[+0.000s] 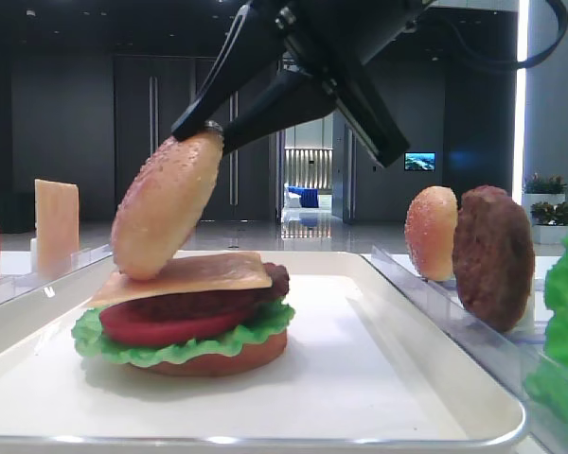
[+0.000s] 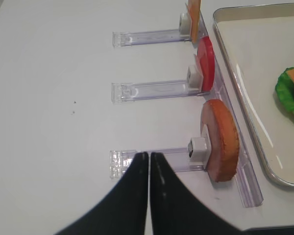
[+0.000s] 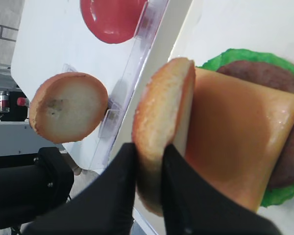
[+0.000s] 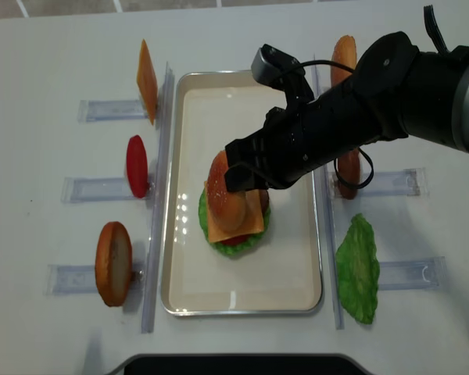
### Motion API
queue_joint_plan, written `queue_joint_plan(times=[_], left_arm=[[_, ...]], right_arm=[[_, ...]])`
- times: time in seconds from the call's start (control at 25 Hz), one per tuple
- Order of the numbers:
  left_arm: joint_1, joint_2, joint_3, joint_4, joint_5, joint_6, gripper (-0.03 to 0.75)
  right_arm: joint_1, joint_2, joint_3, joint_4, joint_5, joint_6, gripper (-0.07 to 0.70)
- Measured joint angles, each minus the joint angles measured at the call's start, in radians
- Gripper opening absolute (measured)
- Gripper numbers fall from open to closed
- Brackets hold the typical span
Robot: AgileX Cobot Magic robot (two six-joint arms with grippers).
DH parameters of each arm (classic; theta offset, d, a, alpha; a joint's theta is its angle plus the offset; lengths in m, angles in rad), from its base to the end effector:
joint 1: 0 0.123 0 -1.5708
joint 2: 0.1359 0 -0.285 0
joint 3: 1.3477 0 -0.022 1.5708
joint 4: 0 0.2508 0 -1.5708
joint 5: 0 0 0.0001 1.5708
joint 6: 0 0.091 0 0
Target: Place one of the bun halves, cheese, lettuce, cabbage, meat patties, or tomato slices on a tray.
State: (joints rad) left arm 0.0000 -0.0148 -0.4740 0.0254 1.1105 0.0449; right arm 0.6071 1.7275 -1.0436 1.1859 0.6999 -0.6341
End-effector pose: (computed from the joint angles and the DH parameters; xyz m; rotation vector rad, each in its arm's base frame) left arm -0.0063 0.0021 0.2661 0.0455 2.1051 0.0577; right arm 0.2541 0.2427 0.2158 -0.5067 2.5905 1.2088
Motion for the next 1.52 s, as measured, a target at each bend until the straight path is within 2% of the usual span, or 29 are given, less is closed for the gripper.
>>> queue_joint_plan(times=[0.28,0.56,0.8,1.2,1.4,1.52], left_arm=[[0.0,0.0,0.0,0.0,0.0,0.0,0.0],[0.0,0.0,0.0,0.0,0.0,0.0,0.0],[0.0,0.0,0.0,0.0,0.0,-0.004,0.0],[0.0,0.0,0.0,0.0,0.0,-0.005,0.0],[0.0,0.0,0.0,0.0,0.0,-0.005,0.0],[0.0,0.0,0.0,0.0,0.0,-0.005,0.0]], right_arm=[[0.0,-0.001,0.0,-0.036,-0.007,0.0,0.158],[-0.004,-0.001,0.002,-0.101,-0.027,0.0,0.294],[-0.05,-0.001,0.007,-0.124,-0.03,-0.001,0.407],[-0.06,0.0,0.008,-0.129,-0.022,-0.004,0.511],[-0.06,0.0,0.008,-0.139,-0.019,-0.005,0.529],[-0.06,0.0,-0.026,-0.205,0.023,0.043,0.53]])
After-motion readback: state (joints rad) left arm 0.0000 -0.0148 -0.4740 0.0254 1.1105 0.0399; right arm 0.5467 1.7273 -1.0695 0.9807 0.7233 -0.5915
